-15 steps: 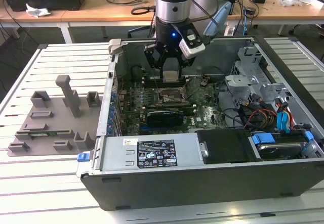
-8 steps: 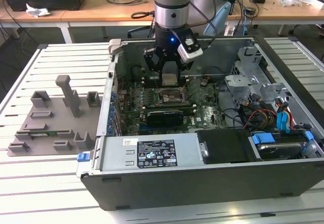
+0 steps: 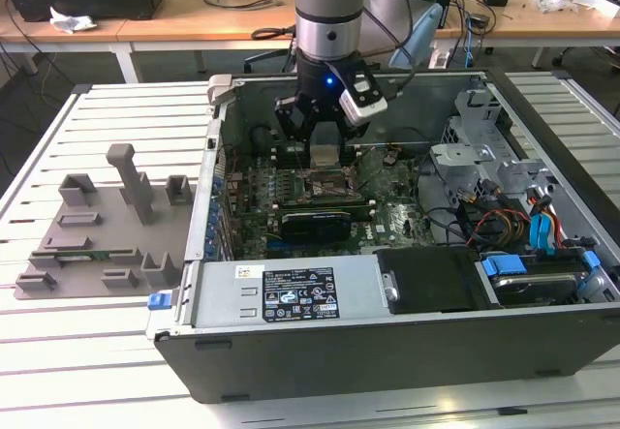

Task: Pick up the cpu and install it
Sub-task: 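Pick up the cpu and move it towards the insertion slot, then place the cpu into insertion slot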

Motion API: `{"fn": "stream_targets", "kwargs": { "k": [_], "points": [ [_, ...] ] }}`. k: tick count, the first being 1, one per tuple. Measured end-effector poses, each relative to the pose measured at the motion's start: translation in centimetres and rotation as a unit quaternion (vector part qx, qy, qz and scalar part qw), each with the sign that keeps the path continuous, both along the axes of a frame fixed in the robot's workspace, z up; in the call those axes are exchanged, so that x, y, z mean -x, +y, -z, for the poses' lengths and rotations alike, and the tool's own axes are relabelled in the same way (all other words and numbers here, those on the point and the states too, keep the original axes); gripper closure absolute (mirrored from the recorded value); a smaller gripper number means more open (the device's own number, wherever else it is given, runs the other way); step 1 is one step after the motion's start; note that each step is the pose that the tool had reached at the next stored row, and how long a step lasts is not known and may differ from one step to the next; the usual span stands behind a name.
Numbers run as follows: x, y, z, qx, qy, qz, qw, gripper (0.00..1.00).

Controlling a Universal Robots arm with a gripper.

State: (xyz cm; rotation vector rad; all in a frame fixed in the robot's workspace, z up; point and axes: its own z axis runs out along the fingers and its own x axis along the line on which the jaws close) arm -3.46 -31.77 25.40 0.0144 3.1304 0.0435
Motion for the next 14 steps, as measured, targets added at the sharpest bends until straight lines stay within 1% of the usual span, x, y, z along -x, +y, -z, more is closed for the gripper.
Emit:
{"fn": "stream_targets", "kwargs": {
  "k": [14],
  "points": [
    [0.0, -0.05, 0.03, 0.0002, 0.0, 0.0, 1.0, 0.45]
  ]
}}
